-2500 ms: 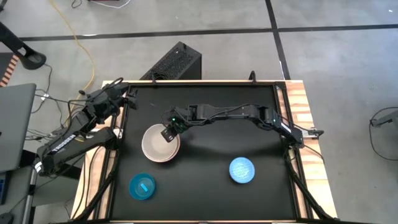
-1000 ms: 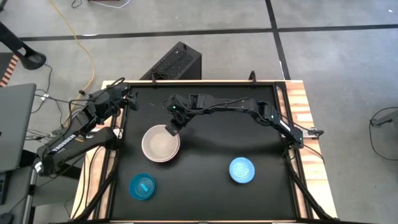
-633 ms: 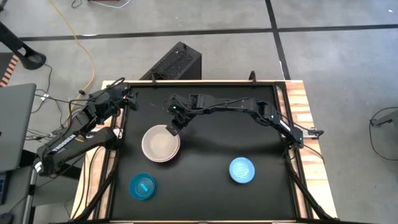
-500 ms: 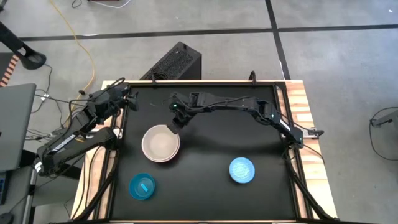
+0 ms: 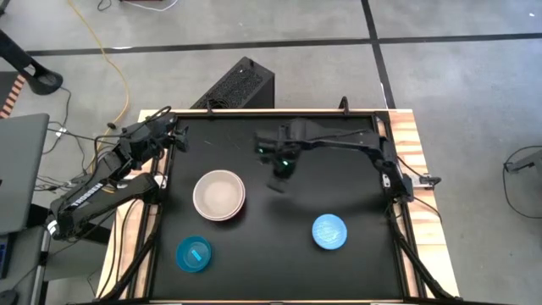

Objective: Nest bowls inside each other
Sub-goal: Stack the blue patterned bowl on top of the light brown bowl

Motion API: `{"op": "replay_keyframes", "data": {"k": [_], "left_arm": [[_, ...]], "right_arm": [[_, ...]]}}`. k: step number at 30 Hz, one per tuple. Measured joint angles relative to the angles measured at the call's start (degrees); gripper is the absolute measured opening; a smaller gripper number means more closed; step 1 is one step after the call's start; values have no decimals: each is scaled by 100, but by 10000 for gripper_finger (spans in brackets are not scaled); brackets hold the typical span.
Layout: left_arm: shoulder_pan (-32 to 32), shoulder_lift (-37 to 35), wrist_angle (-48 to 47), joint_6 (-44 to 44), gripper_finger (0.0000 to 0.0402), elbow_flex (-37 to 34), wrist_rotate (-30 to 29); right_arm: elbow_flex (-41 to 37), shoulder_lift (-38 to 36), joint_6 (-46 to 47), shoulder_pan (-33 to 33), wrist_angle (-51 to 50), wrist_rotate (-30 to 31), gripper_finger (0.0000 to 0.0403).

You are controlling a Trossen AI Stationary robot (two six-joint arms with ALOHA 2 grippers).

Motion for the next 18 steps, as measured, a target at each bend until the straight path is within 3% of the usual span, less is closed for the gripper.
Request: {"op": "replay_keyframes", "data": {"k": [4,8,13,18], "left_arm": [[0,1,-1,0,229,0,6],[0,2,-2,2,229,0,8],[0,2,-2,2,229,0,12],[0,0,2,2,229,0,13]], "right_arm": [[-77,-243,-123,398,-570,415,7],[-770,-797,33,737,-400,416,7],[-2745,-2032,948,1008,470,455,7],[-4738,-3288,2770,1076,1332,534,7]]}}
